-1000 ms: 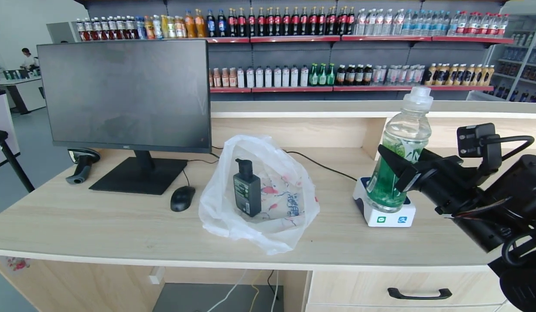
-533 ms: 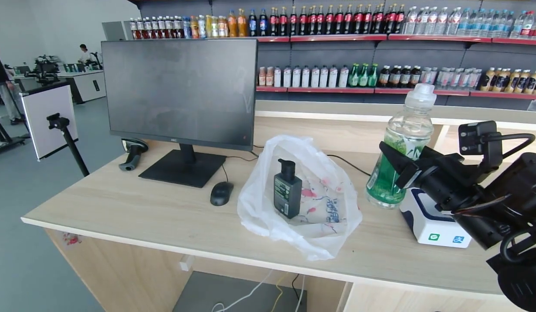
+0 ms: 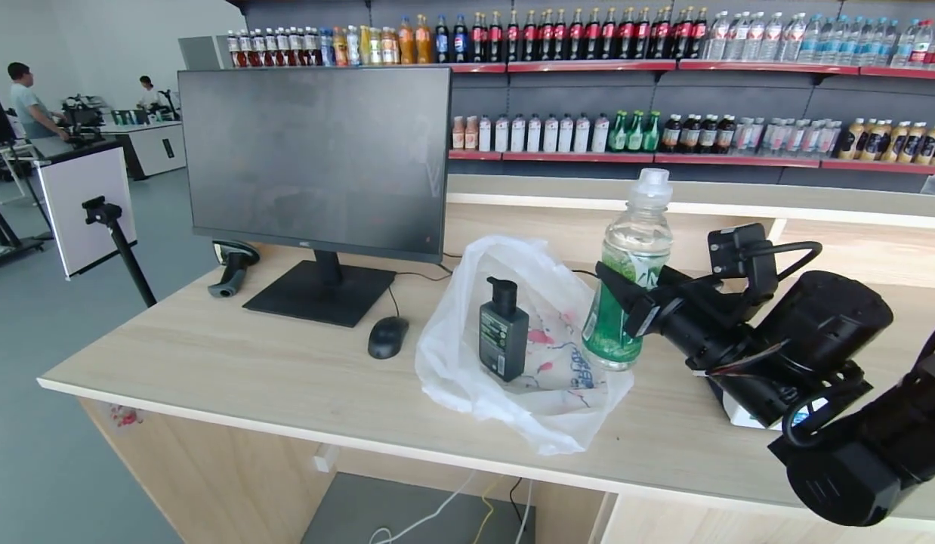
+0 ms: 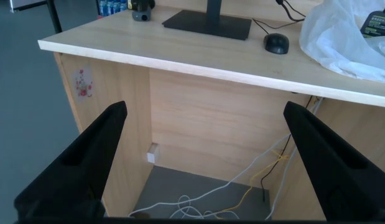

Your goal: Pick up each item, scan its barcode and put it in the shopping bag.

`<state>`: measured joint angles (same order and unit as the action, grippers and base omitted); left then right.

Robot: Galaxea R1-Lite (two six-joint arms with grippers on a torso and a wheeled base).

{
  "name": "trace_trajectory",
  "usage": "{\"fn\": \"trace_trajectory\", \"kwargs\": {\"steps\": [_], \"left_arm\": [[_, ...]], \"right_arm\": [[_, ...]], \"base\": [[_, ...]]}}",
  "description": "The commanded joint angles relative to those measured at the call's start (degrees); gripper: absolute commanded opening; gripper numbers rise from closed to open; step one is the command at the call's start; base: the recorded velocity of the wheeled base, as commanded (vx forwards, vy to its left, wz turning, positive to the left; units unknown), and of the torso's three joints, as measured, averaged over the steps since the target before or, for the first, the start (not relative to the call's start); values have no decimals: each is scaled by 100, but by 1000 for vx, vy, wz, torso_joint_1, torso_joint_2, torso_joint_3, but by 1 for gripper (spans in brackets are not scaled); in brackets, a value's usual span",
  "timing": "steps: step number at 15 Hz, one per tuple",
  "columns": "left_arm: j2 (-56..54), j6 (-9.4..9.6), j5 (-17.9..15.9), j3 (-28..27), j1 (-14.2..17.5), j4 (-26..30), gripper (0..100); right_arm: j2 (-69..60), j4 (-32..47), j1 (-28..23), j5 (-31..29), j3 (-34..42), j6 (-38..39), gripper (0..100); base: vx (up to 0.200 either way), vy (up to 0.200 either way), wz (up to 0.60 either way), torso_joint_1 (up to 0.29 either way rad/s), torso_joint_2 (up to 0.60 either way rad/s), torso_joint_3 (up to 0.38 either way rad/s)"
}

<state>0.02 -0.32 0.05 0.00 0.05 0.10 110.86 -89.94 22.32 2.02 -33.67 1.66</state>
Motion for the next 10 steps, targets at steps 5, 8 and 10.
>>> {"fn": "trace_trajectory", "kwargs": {"steps": [5,8,10], "left_arm": [[6,-3,4,0,4,-1,100],[-2,-3,-5,0,4,-1,100],[6,-3,4,0,-5,-1,100]], "right_arm": [[718,-6,211,0,-562,80,0],[849,-6,308,0,-623,80,0],[1008,-6,299,9,-755,89,0]], "base": [[0,0,0,0,0,0],[0,0,0,0,0,0],[0,0,0,0,0,0]]}}
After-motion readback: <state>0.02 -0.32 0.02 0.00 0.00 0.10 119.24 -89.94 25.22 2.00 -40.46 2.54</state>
